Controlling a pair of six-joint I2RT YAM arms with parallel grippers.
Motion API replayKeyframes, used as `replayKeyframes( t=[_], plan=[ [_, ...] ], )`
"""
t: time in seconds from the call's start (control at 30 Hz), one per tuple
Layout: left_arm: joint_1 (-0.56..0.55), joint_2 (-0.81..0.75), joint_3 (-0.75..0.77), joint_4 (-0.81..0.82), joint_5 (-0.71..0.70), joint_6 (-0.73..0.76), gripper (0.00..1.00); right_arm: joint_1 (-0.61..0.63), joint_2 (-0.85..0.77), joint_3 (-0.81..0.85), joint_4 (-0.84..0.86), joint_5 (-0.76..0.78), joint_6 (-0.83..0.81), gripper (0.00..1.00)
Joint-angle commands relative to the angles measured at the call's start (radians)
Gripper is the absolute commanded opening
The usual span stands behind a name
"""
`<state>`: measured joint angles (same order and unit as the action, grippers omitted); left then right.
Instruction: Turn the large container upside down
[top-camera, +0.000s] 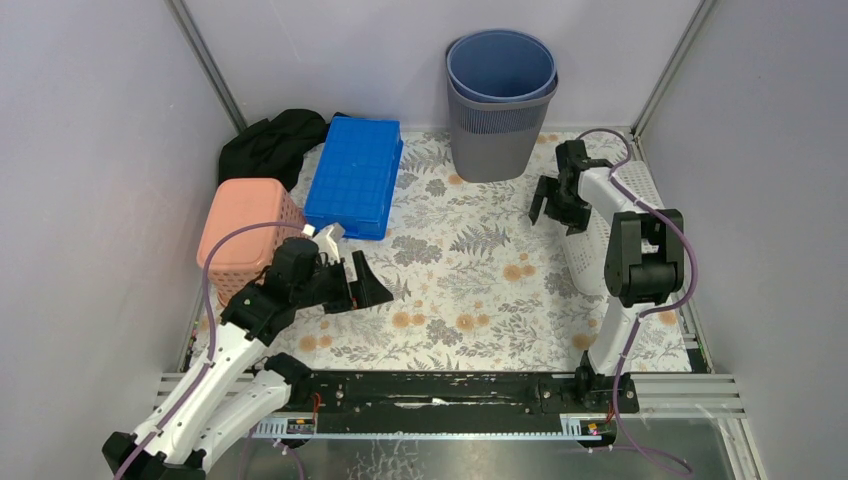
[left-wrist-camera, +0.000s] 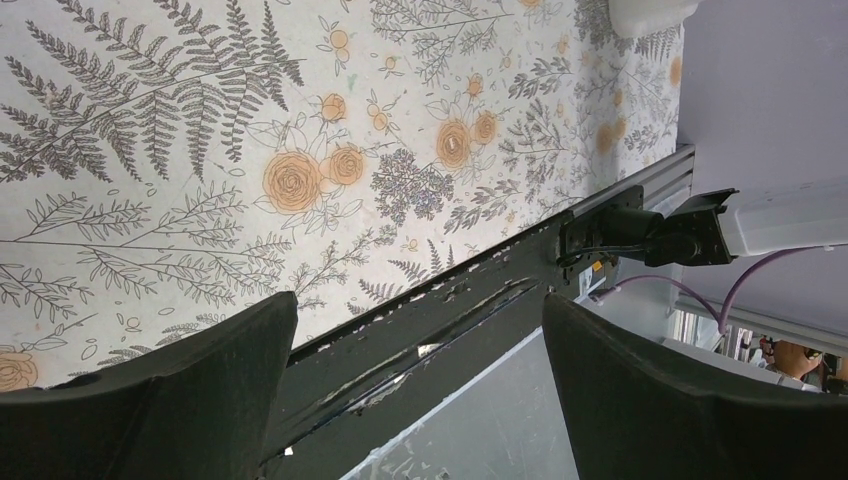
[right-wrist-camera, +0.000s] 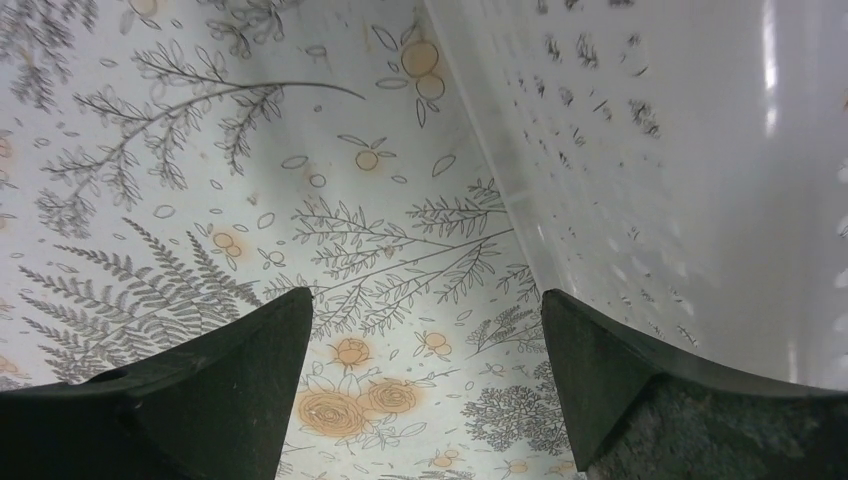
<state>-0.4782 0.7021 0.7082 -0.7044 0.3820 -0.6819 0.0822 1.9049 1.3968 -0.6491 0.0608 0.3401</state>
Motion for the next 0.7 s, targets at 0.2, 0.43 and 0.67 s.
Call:
replayKeyframes(
  t=[0.2,0.43,0.67],
  plan=[
    [-0.007,0.036,0.058,0.0,-0.009,0.027,1.0,-0.007,-0.016,0.126,-0.058,0.039,-0.036,0.92],
    [-0.006,0.034,0.053,0.001,-0.01,0.024,1.0,-0.012,-0.151,0.153,-0.131,0.065,-0.01,0.92],
    [-0.007,0.036,0.036,0.028,0.004,0.021,1.0,-0.011,-0.402,0.021,-0.234,0.128,0.062,0.99]
  ],
)
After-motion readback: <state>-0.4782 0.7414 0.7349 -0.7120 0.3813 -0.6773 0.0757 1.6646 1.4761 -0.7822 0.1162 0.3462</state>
